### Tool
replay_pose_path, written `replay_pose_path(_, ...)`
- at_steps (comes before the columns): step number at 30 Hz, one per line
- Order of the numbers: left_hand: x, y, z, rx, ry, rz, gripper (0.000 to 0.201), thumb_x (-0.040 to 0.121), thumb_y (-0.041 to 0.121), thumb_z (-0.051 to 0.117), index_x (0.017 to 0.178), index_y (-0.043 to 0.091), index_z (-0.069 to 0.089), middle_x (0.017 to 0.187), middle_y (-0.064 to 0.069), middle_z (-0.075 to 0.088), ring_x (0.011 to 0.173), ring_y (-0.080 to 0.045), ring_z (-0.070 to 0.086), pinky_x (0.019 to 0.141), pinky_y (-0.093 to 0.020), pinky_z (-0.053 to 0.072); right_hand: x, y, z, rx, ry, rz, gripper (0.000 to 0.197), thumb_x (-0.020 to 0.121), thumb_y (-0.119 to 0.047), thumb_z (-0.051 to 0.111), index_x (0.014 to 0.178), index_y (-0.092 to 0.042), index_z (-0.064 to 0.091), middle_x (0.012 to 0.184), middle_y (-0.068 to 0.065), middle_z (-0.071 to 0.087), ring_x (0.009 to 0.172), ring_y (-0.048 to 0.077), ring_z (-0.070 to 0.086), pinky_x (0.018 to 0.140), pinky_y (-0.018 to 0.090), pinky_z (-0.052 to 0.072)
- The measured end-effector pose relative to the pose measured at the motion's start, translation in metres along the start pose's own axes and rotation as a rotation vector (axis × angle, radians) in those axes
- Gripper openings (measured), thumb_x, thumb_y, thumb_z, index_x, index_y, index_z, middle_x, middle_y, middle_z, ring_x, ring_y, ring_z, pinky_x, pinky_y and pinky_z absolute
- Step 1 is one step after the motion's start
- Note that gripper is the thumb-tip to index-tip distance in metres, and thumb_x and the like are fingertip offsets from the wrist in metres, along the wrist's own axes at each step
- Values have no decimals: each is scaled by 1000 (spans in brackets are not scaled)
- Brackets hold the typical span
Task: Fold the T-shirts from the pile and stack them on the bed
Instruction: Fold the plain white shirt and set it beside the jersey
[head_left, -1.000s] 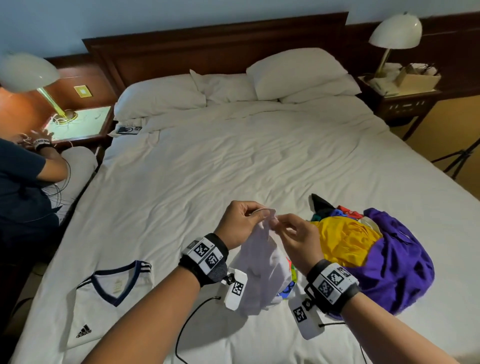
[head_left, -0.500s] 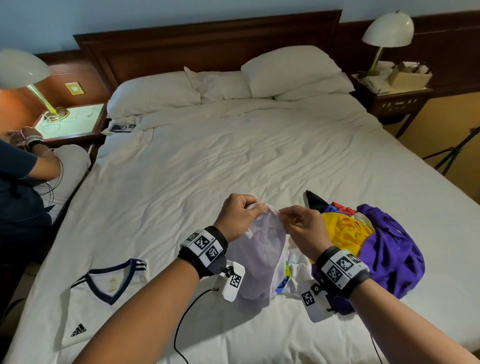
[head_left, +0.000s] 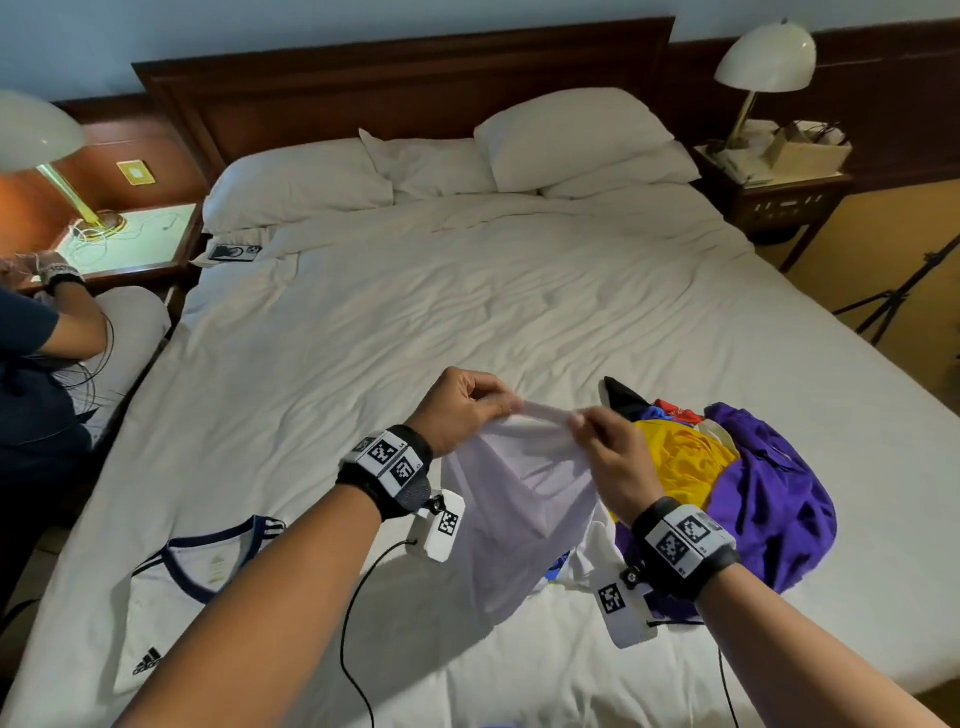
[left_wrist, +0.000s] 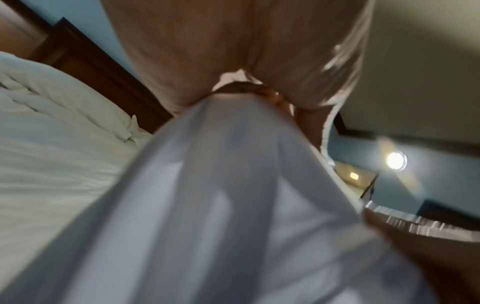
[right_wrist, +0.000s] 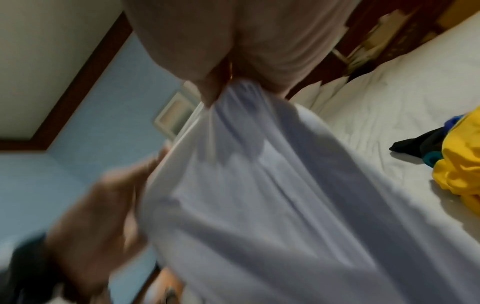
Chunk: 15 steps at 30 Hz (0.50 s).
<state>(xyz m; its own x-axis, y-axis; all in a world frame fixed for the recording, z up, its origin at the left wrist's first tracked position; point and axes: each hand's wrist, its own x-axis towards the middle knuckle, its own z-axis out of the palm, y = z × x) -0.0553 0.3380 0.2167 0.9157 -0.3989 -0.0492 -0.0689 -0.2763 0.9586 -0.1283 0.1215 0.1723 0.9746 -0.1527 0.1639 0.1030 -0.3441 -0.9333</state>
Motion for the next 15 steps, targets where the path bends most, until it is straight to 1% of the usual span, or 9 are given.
replay_pose_path(2, -4, -23, -7, 150, -159, -101, 14, 84, 21, 84, 74, 15, 76, 68, 3, 66, 63, -8, 57, 63, -23, 46, 14, -1, -13, 55, 266, 28, 16, 95, -23, 59, 85, -18, 70, 78, -9, 67, 71, 0, 57, 70, 25, 46)
replay_pose_path(3, -7, -39, -11, 254, -225, -176, 23, 83, 27, 86, 72, 11, 73, 64, 4, 62, 59, -8, 54, 61, -25, 42, 20, 0, -20, 74, 394, 58, 14, 96, -19, 61, 87, -18, 71, 83, -5, 70, 76, 3, 60, 75, 29, 49)
replay_pose_path(4, -10, -55, -16, 327, -249, -232, 33, 82, 32, 86, 70, 5, 69, 62, 2, 56, 57, -10, 48, 60, -26, 38, 24, 0, -27, 67, 486, 97, 14, 96, -16, 61, 88, -17, 72, 85, -2, 71, 79, 6, 61, 79, 35, 51)
replay_pose_path(6, -11, -78, -22, 287, -160, -279, 47, 85, 37, 82, 67, 0, 60, 61, -2, 47, 60, -14, 41, 62, -31, 32, 27, 5, -33, -17, 543, 149, 16, 97, -13, 58, 94, -18, 74, 89, -1, 70, 84, 12, 62, 79, 36, 51)
replay_pose_path(9, -9, -67, -9, 86, -14, -235, 42, 93, 28, 75, 66, 5, 53, 62, 0, 42, 64, -15, 42, 59, -30, 32, 20, 16, -20, -55, 290, 73, 29, 96, -16, 54, 121, -23, 67, 92, -4, 67, 83, 15, 61, 73, 32, 48)
replay_pose_path(11, -5, -42, 12, 81, -113, -148, 33, 99, 21, 68, 74, 3, 57, 66, -1, 45, 67, -16, 45, 60, -28, 34, 9, 18, -6, 7, -22, 41, 43, 101, -14, 59, 140, -31, 53, 80, -12, 58, 71, 8, 52, 66, 24, 44)
replay_pose_path(12, -3, -28, 23, 64, -183, -103, 26, 100, 17, 65, 83, -2, 63, 72, -3, 52, 72, -15, 49, 66, -28, 39, 4, 17, 1, 26, -164, 37, 45, 102, -19, 61, 144, -31, 50, 80, -15, 58, 70, 7, 51, 66, 22, 44)
replay_pose_path(13, -2, -17, 32, 24, -233, -69, 20, 102, 14, 63, 91, -4, 66, 79, -4, 58, 78, -15, 53, 74, -29, 42, 1, 14, 6, 49, -259, 34, 41, 102, -27, 61, 142, -29, 54, 86, -15, 62, 75, 7, 55, 71, 22, 47)
replay_pose_path(15, 1, -3, 33, -25, -278, -20, 16, 102, 10, 61, 91, 0, 67, 81, -2, 61, 82, -16, 54, 80, -31, 43, 0, 9, 8, 42, -290, 0, 20, 100, -41, 59, 113, -32, 70, 91, -10, 66, 83, 9, 60, 78, 30, 49)
